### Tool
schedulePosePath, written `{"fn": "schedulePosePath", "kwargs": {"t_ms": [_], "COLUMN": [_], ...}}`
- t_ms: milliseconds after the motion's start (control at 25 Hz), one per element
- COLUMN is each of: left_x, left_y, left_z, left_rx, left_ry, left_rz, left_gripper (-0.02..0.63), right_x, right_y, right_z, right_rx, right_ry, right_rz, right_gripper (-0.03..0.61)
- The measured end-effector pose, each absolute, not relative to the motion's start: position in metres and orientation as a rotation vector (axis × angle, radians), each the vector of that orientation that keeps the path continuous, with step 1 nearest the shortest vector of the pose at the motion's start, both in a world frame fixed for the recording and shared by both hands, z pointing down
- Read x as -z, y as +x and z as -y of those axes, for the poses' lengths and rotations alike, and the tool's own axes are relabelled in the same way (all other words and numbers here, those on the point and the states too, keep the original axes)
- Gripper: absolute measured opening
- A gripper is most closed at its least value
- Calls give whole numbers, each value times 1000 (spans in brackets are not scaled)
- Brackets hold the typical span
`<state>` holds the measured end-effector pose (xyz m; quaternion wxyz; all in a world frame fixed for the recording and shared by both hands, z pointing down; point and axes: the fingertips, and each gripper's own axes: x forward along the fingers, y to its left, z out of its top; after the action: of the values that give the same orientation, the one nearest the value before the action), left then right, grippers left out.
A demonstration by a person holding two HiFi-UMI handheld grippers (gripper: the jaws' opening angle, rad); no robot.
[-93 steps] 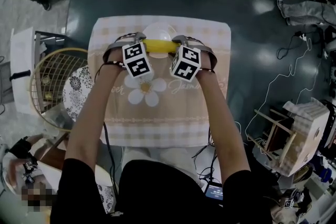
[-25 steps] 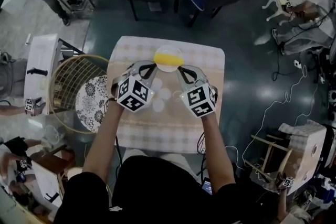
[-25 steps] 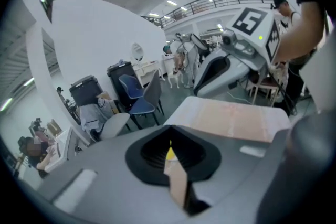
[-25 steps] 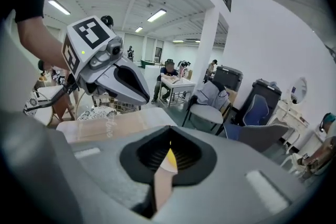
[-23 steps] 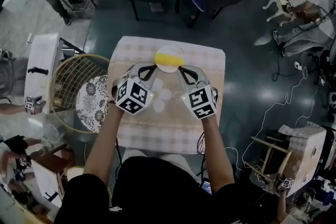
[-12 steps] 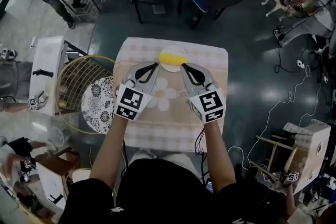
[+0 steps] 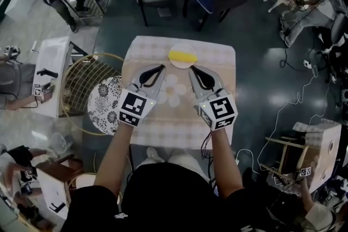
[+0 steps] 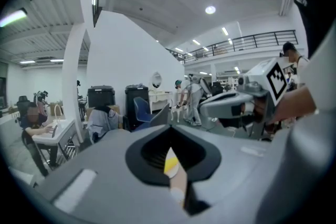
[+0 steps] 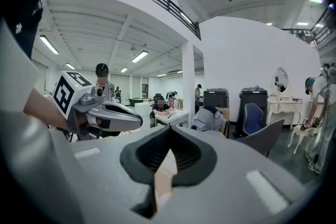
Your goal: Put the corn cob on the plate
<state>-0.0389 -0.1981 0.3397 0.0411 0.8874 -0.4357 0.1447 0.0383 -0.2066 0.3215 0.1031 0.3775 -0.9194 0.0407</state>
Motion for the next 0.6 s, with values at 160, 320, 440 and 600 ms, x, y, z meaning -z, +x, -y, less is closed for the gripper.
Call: {"fn": "schedulePosePath", "kwargs": {"t_ms": [160,320,440,600], "left_x": [-327,-318,-312,-300], "left_y": [-49,-61,-70,-72], "left_z": [183,167,152,126], "left_rx": [-402,-367,-334,-289], "left_ry": [2734,2713,2702,2722], "left_rz": [1359,1384,1387,1382], "left_gripper": [6,6,6,6], "right_x": [-310,-297,-284,-269], "right_y": [29,23,17,11], "right_z": [189,176,161,130], "right_rx": [-98,-34,-12,14], "right_ry": [1131,1148,1171,1198], "right_rz": [2736,2713,2713,2725], "right_gripper": [2,2,2,2]}}
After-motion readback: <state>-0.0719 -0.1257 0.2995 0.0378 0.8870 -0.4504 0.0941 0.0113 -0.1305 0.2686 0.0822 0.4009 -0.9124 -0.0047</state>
